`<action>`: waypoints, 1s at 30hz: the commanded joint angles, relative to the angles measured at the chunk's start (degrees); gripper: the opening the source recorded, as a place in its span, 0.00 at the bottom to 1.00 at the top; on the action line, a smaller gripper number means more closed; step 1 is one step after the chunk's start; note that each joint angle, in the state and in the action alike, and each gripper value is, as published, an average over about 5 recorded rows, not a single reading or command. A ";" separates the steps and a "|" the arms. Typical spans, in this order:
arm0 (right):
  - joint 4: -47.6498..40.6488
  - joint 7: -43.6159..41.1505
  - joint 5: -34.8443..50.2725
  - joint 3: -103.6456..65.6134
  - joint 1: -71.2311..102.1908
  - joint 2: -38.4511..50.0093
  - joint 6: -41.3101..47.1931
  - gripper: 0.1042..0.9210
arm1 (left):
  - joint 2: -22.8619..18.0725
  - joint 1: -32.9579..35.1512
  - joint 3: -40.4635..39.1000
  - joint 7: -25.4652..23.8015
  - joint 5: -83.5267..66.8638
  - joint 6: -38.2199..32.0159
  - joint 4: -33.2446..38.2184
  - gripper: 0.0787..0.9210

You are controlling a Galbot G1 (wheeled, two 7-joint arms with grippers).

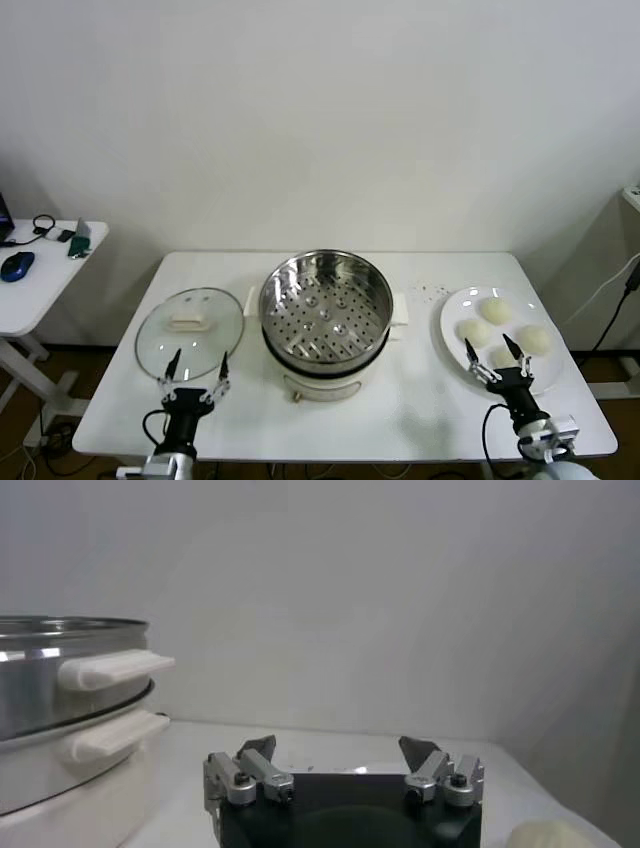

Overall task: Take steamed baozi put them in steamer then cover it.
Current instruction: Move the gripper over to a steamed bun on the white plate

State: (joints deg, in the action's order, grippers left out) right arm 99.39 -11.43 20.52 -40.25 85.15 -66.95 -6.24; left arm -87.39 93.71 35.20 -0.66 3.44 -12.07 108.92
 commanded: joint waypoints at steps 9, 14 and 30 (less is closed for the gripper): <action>-4.84 -21.07 -11.21 -2.16 -11.23 23.70 13.64 0.88 | 1.39 1.91 -0.59 -0.13 0.83 -0.56 1.65 0.88; -10.88 -34.55 -16.05 2.87 -19.41 34.61 14.50 0.88 | 1.34 2.58 -1.46 -0.04 1.34 -1.30 1.59 0.88; -38.37 -57.16 -37.23 49.61 -70.96 37.93 5.83 0.88 | 1.15 2.96 -0.99 -0.12 -1.49 -1.98 2.24 0.88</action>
State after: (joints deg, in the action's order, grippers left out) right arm 74.43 -56.77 -7.29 -12.95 39.81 -32.56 1.48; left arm -86.20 96.51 34.20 -0.58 2.88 -14.05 110.96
